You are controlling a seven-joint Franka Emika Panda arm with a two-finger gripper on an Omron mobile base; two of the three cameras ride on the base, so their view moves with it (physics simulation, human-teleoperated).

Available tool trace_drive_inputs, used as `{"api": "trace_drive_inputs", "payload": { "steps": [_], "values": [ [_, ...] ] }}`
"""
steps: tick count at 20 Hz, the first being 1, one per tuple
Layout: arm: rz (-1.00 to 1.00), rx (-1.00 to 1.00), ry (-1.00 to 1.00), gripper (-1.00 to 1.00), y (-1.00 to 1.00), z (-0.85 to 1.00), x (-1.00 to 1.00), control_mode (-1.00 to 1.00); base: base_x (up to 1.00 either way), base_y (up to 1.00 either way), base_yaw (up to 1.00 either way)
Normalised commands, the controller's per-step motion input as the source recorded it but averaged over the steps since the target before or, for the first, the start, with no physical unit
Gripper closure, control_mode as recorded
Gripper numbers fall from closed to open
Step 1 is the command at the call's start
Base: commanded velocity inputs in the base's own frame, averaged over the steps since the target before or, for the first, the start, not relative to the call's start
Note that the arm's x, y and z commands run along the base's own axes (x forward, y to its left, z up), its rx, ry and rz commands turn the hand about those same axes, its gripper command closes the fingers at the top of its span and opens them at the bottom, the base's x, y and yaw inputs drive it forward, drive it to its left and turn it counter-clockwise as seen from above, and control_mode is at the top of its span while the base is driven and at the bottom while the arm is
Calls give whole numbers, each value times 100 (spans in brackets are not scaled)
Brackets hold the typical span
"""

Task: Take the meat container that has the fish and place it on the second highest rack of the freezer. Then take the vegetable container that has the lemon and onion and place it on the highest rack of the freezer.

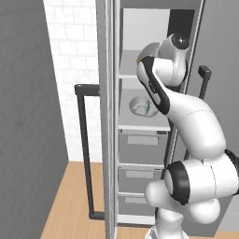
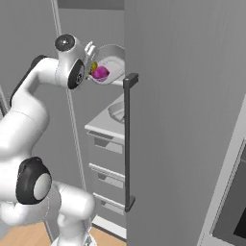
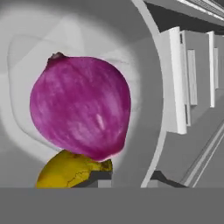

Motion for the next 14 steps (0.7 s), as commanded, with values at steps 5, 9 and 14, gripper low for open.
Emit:
{"api": "trace_drive_inputs", "payload": {
  "steps": [5, 9, 14],
  "values": [
    [4, -5, 13, 100, -16, 0, 57, -100, 0, 0, 0],
    [18, -1, -1, 100, -10, 0, -2, -100, 0, 0, 0],
    [13, 2, -9, 100, -15, 8, -9, -100, 0, 0, 0]
  ]
}}
